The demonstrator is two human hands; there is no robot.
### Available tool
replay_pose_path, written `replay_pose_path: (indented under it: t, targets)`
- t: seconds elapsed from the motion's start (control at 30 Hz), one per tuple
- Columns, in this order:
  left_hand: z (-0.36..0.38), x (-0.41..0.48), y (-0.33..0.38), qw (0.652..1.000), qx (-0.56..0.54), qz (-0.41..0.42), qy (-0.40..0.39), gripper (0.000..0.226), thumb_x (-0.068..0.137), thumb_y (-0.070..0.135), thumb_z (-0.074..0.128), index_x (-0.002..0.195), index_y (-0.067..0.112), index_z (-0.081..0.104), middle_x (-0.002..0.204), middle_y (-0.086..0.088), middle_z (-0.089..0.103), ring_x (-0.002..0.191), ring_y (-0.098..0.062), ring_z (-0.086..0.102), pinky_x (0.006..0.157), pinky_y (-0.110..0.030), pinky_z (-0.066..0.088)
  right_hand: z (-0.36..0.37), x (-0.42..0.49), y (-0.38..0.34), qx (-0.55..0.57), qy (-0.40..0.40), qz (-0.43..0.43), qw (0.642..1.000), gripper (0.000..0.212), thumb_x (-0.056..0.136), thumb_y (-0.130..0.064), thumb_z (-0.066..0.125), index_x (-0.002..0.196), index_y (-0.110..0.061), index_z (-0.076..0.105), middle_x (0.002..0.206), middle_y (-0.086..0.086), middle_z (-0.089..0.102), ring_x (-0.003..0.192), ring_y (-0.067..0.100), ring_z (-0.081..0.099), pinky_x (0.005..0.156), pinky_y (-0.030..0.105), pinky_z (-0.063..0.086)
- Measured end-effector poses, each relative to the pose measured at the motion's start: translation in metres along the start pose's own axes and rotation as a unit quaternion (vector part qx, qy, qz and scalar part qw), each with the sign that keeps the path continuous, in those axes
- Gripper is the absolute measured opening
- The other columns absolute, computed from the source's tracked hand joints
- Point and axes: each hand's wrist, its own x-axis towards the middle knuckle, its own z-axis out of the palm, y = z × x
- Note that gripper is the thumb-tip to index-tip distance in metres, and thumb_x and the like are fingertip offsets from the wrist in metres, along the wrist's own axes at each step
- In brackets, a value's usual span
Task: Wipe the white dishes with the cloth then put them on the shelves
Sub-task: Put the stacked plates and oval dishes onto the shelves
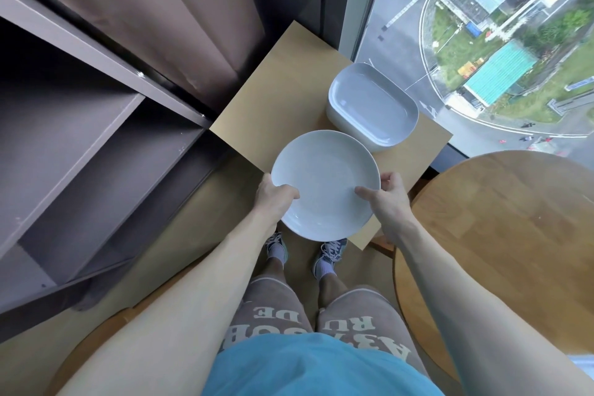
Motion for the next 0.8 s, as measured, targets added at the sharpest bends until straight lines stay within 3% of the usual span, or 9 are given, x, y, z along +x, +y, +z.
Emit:
replay_pose_path:
  t: [0.07, 0.2, 0.4, 0.57, 0.7, 0.8]
  targets:
    - [-0.001, 0.001, -0.001, 1.000, 0.003, 0.005, -0.005, 0.045, 0.084, 0.004, 0.064, 0.125, 0.017, 0.053, 0.126, -0.003, 0.061, 0.116, -0.028, 0.060, 0.095, -0.042, 0.054, 0.001, 0.000, 0.000, 0.000, -0.035, -0.003, 0.999, 0.037, 0.085, -0.012, 0.073, 0.118, -0.020, 0.058, 0.112, 0.001, 0.067, 0.100, 0.019, 0.066, 0.073, 0.035, 0.054]
    - [-0.002, 0.001, -0.003, 1.000, -0.001, 0.011, -0.006, 0.046, 0.082, 0.003, 0.064, 0.125, 0.017, 0.054, 0.128, -0.004, 0.062, 0.117, -0.029, 0.061, 0.100, -0.047, 0.055, 0.002, -0.002, 0.002, 0.012, -0.057, -0.008, 0.998, 0.034, 0.088, -0.005, 0.067, 0.120, -0.018, 0.064, 0.110, 0.003, 0.072, 0.099, 0.023, 0.069, 0.073, 0.036, 0.057]
    - [-0.006, -0.002, -0.008, 0.999, 0.002, 0.026, -0.030, 0.045, 0.082, 0.005, 0.063, 0.124, 0.021, 0.056, 0.124, 0.000, 0.064, 0.116, -0.024, 0.061, 0.084, -0.036, 0.053, -0.001, -0.003, 0.000, 0.002, -0.067, -0.023, 0.998, 0.035, 0.090, -0.004, 0.064, 0.122, -0.019, 0.064, 0.109, 0.002, 0.073, 0.096, 0.021, 0.071, 0.069, 0.035, 0.058]
    - [-0.018, -0.006, -0.006, 0.998, 0.004, 0.030, -0.061, 0.053, 0.080, 0.011, 0.063, 0.130, 0.031, 0.061, 0.124, 0.004, 0.068, 0.117, -0.023, 0.064, 0.101, -0.048, 0.056, -0.008, -0.005, -0.004, -0.010, -0.083, -0.024, 0.996, 0.031, 0.090, 0.000, 0.062, 0.119, -0.011, 0.065, 0.108, 0.010, 0.073, 0.094, 0.030, 0.072, 0.067, 0.041, 0.061]
    - [-0.023, -0.012, -0.007, 0.998, -0.002, 0.039, -0.056, 0.049, 0.077, 0.018, 0.060, 0.123, 0.035, 0.061, 0.123, 0.007, 0.066, 0.120, -0.021, 0.062, 0.104, -0.048, 0.054, -0.019, -0.012, -0.005, -0.003, -0.078, -0.014, 0.997, 0.025, 0.091, 0.001, 0.063, 0.114, -0.005, 0.066, 0.106, 0.012, 0.072, 0.098, 0.037, 0.070, 0.083, 0.055, 0.060]
    - [-0.026, -0.016, -0.012, 0.998, 0.006, 0.051, -0.033, 0.050, 0.087, 0.017, 0.061, 0.134, 0.031, 0.055, 0.115, 0.019, 0.057, 0.119, -0.015, 0.057, 0.107, -0.045, 0.050, -0.029, -0.018, -0.006, 0.020, -0.078, -0.009, 0.997, 0.021, 0.091, 0.003, 0.063, 0.109, -0.006, 0.066, 0.100, 0.008, 0.071, 0.096, 0.036, 0.069, 0.087, 0.059, 0.058]
